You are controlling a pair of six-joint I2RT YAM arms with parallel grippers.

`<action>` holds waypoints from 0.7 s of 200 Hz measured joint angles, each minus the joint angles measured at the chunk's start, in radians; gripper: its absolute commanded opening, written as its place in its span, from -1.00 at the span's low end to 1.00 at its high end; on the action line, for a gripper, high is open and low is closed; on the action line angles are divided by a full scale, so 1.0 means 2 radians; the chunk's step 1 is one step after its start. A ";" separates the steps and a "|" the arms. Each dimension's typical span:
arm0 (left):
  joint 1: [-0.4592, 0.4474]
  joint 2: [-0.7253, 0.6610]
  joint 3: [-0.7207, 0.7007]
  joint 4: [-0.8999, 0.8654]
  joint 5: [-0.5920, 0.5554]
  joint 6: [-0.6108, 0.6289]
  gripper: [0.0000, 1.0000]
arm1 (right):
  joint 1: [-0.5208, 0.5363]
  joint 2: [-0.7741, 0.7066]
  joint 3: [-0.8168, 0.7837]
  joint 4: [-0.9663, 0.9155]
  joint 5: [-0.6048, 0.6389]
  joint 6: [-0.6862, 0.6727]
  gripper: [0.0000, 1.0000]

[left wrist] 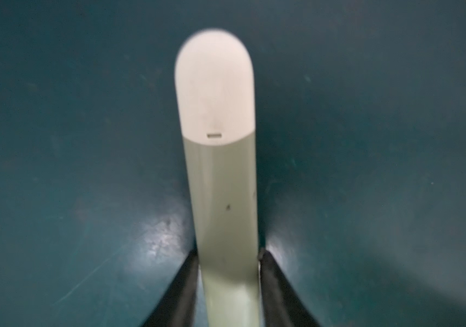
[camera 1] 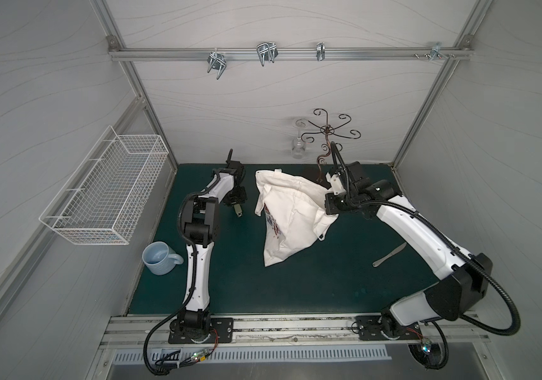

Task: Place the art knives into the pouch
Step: Pick up the utility knife at the center of the board.

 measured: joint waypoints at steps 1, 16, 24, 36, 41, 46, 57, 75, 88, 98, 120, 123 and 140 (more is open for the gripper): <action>0.000 0.001 0.001 -0.001 0.000 0.000 -0.36 | 0.000 0.000 0.000 0.000 0.000 0.000 -1.00; -0.002 0.006 0.010 -0.010 -0.005 0.001 -0.44 | 0.000 -0.002 -0.004 0.003 -0.003 0.000 -1.00; -0.003 0.006 0.011 -0.013 -0.005 0.001 -0.44 | 0.000 -0.003 -0.006 0.003 -0.005 0.000 -1.00; -0.004 0.006 0.011 -0.015 -0.005 0.001 -0.43 | 0.000 -0.004 -0.008 0.004 -0.007 0.000 -1.00; -0.005 0.006 0.011 -0.016 -0.005 0.001 -0.46 | 0.000 -0.004 -0.008 0.005 -0.008 0.000 -1.00; -0.005 0.006 0.011 -0.016 -0.005 0.001 -0.54 | 0.000 -0.004 -0.008 0.005 -0.009 0.000 -1.00; -0.005 0.006 0.011 -0.016 -0.005 0.001 -0.69 | 0.000 -0.004 -0.009 0.006 -0.011 0.000 -1.00; -0.005 0.002 0.005 -0.012 -0.004 0.001 -0.80 | 0.000 -0.004 -0.009 0.006 -0.013 0.000 -1.00; -0.005 -0.011 -0.015 -0.004 -0.002 0.001 -0.81 | 0.000 -0.005 -0.009 0.006 -0.013 0.000 -1.00; -0.006 -0.026 -0.038 -0.004 0.000 0.001 -0.81 | 0.000 -0.005 -0.009 0.006 -0.012 0.000 -1.00; -0.007 -0.069 -0.083 -0.006 0.004 0.001 -0.81 | 0.000 -0.005 -0.009 0.006 -0.012 0.000 -1.00; -0.008 -0.076 -0.089 -0.006 0.004 0.001 -0.82 | 0.000 -0.005 -0.009 0.006 -0.012 0.000 -1.00; -0.009 -0.122 -0.107 -0.010 0.004 0.002 -0.81 | 0.000 -0.005 -0.009 0.006 -0.011 0.000 -1.00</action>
